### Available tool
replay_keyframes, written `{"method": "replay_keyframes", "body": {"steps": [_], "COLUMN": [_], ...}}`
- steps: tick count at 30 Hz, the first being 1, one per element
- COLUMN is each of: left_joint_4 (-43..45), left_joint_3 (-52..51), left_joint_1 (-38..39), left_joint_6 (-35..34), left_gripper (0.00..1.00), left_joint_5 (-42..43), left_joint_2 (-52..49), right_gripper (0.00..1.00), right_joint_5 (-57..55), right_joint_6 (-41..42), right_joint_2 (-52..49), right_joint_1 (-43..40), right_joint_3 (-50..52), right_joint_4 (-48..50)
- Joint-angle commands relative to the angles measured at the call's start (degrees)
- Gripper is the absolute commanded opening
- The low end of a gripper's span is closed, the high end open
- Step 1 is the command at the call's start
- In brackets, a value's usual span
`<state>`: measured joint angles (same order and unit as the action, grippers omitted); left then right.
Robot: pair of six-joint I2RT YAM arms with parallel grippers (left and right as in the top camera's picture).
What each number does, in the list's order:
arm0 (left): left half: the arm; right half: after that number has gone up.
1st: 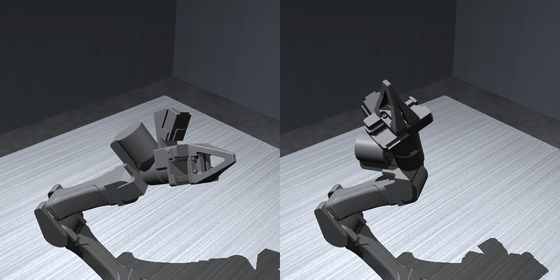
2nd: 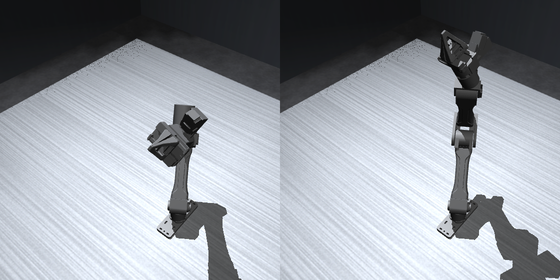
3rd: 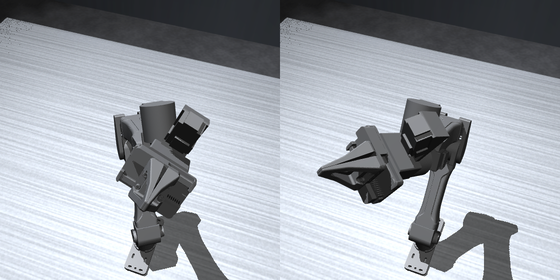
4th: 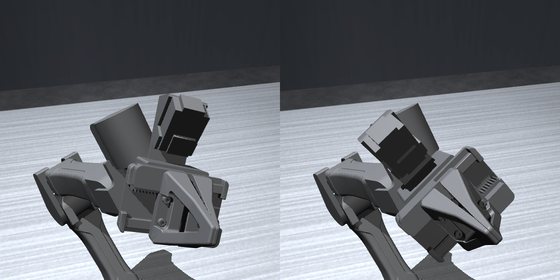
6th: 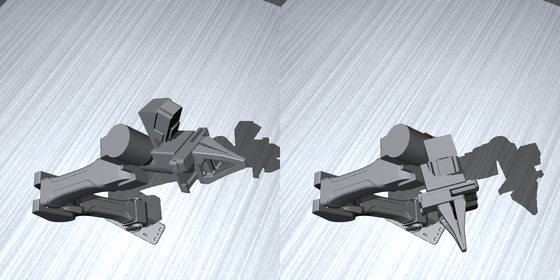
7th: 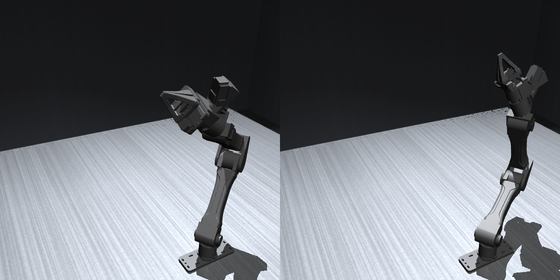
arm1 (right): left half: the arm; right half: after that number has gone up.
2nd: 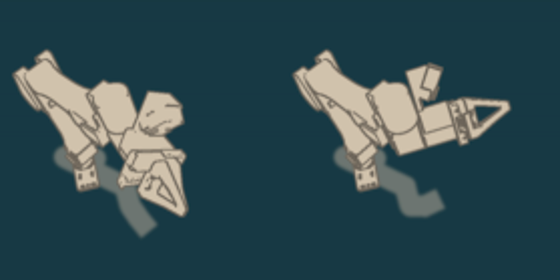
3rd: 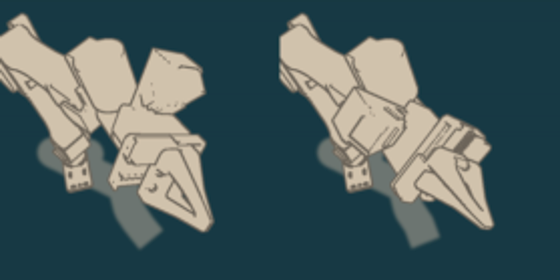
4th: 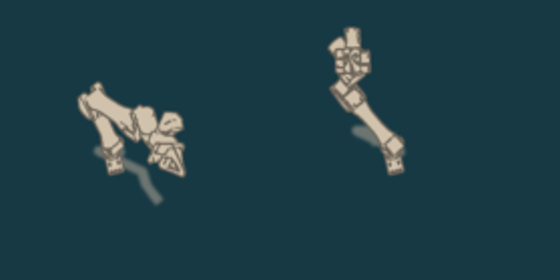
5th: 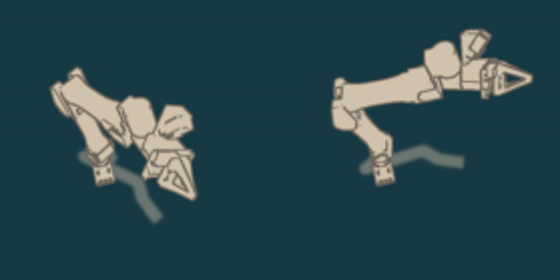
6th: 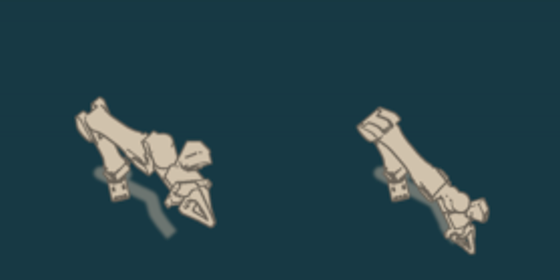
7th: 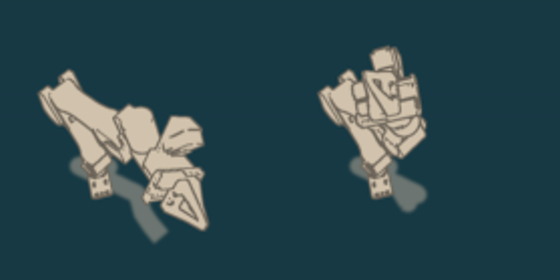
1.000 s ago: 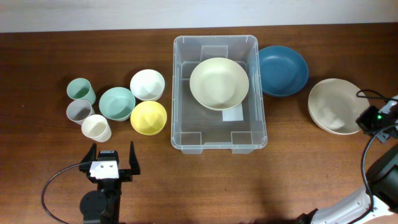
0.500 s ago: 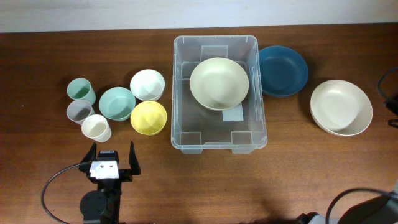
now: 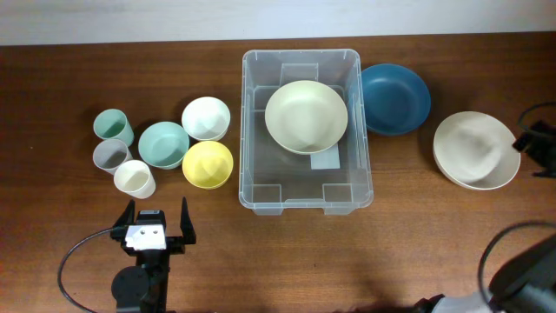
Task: Pack container
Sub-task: 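Grasp the rim of the cream bowl with the right gripper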
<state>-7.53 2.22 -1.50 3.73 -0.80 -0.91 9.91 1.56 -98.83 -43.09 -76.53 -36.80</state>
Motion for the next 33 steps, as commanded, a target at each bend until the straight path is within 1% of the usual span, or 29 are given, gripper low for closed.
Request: {"method": "replay_keyframes", "body": {"steps": [1, 10, 20, 23, 27, 30, 32, 33], "left_joint_4": [0.1, 0.1, 0.1, 0.1, 0.1, 0.1, 0.1, 0.1], "left_joint_3": [-0.3, -0.3, -0.3, -0.3, -0.3, -0.3, -0.3, -0.3], "left_joint_1": [0.3, 0.3, 0.3, 0.3, 0.3, 0.3, 0.3, 0.3], "left_joint_6": [1.1, 1.1, 1.1, 1.1, 1.1, 1.1, 1.1, 1.1], "left_gripper": [0.99, 0.99, 0.99, 0.99, 0.99, 0.99, 0.99, 0.99], "left_joint_5": [0.6, 0.6, 0.6, 0.6, 0.6, 0.6, 0.6, 0.6], "left_joint_2": [0.2, 0.2, 0.2, 0.2, 0.2, 0.2, 0.2, 0.2], "right_gripper": [0.99, 0.99, 1.0, 0.92, 0.65, 0.52, 0.41, 0.33], "right_joint_5": [-0.9, -0.9, 0.7, 3.0, 5.2, 5.3, 5.3, 5.3], "right_joint_6": [-2.7, -2.7, -2.6, -2.6, -2.6, -2.6, -2.6, -2.6], "right_joint_2": [-4.9, -15.9, -17.1, -17.1, -17.1, -17.1, -17.1, -17.1], "right_joint_1": [-0.1, -0.1, -0.1, -0.1, -0.1, -0.1, -0.1, -0.1], "right_joint_3": [-0.5, -0.5, -0.5, -0.3, -0.2, -0.2, -0.2, -0.2], "right_joint_4": [0.8, 1.4, 2.6, 3.4, 4.0, 4.1, 4.1, 4.1]}}
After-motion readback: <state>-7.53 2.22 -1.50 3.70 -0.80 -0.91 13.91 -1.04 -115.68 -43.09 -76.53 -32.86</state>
